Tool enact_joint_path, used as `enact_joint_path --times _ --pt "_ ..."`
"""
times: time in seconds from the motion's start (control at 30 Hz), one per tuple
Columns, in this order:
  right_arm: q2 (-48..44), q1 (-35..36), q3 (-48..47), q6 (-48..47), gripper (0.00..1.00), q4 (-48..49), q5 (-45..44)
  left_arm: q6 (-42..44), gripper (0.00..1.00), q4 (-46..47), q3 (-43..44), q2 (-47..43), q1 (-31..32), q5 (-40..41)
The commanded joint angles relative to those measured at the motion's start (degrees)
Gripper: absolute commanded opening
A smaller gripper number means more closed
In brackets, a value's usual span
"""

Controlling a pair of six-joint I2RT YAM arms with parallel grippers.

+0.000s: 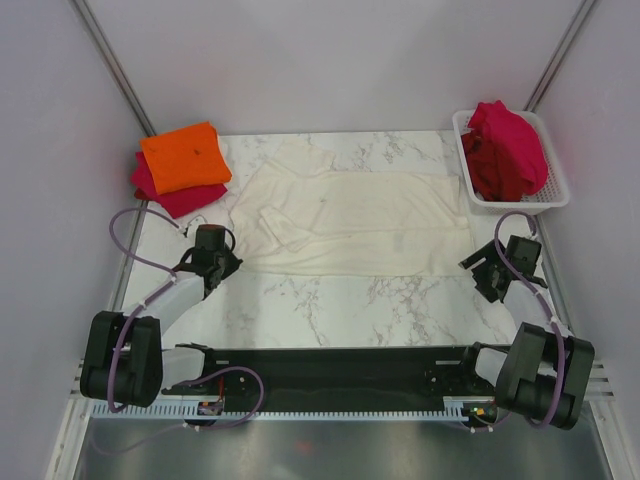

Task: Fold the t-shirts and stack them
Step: Fold the tshirt

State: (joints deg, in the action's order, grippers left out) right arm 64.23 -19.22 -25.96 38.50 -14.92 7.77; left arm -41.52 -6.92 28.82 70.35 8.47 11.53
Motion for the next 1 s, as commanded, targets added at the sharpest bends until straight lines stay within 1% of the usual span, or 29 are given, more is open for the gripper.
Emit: enact_joint_path --times 0.0,0.03,0.13,0.17,0.3,0.33,0.4,0.43,0.47,0.53,0.6,0.63,0.73,0.77,0.83,0.9,0.97 --pt "2.7 -2.6 -0.4 -1.1 0.79 3.8 -1.7 -1.7 0.02 6.7 -0.4 -0.1 -0.1 3.9" --pt "4.1 -3.2 -0.4 -1.1 0.73 5.0 -1.4 -1.6 0.02 6.7 -0.3 0.0 -0.1 3.7" --pt "6.3 -3.4 -0.1 -0.5 0.67 6.6 -1.3 -1.5 0.02 6.7 -0.3 0.3 -0.2 3.2" --pt "6.5 -3.4 0.3 -0.4 0.62 7.4 -1.4 -1.5 0.02 6.7 -0.3 0.6 -0.2 3.0" --pt "6.8 -3.4 1.8 0.1 0.51 9.5 -0.3 -1.5 0.02 8.1 -0.1 1.4 -0.1 2.3" --pt "6.8 -3.4 2.3 -0.1 0.46 10.0 0.0 -1.5 0.02 8.3 0.0 1.5 -0.2 2.1" --pt "6.9 -3.4 2.7 -0.4 0.38 10.6 0.1 -1.6 0.02 8.2 0.0 1.6 -0.2 1.8" --pt "7.0 -3.4 2.8 -0.6 0.32 11.0 0.1 -1.8 0.02 8.2 0.1 1.6 -0.2 1.4" --pt "7.1 -3.3 2.8 -1.0 0.16 11.1 0.1 -1.9 0.02 8.2 -0.1 1.3 -0.1 1.0" --pt "7.1 -3.4 2.6 -0.8 0.01 11.1 -0.2 -2.1 0.02 8.1 -0.2 0.4 -0.2 -0.8" --pt "5.4 -3.6 1.6 -0.1 0.00 9.8 -0.5 -2.3 0.02 7.3 -0.3 -2.0 0.0 -2.3" --pt "4.3 -3.8 1.1 0.3 0.00 7.6 -1.7 -2.9 0.02 5.4 -0.3 -3.3 -0.1 -2.6" --pt "-0.1 -5.4 -2.1 -0.4 0.00 1.1 -5.0 -4.0 0.02 -1.0 -0.3 -8.5 -0.1 -0.9" --pt "-0.9 -7.3 -3.6 -0.9 0.00 -0.2 -5.6 -3.9 0.02 -4.8 0.0 -9.8 -0.2 -0.6" --pt "-1.0 -9.7 -5.1 -2.3 0.00 -4.3 -4.6 -3.9 0.02 -8.5 0.4 -13.9 -0.1 -0.6" --pt "-0.9 -10.9 -5.4 -1.8 0.00 -5.6 -4.1 -4.8 0.02 -13.0 0.2 -16.8 -0.2 -1.0" --pt "-1.6 -11.7 -3.9 -0.4 0.00 -6.2 -3.5 -5.1 0.02 -15.0 -0.6 -20.6 -0.1 -1.8"
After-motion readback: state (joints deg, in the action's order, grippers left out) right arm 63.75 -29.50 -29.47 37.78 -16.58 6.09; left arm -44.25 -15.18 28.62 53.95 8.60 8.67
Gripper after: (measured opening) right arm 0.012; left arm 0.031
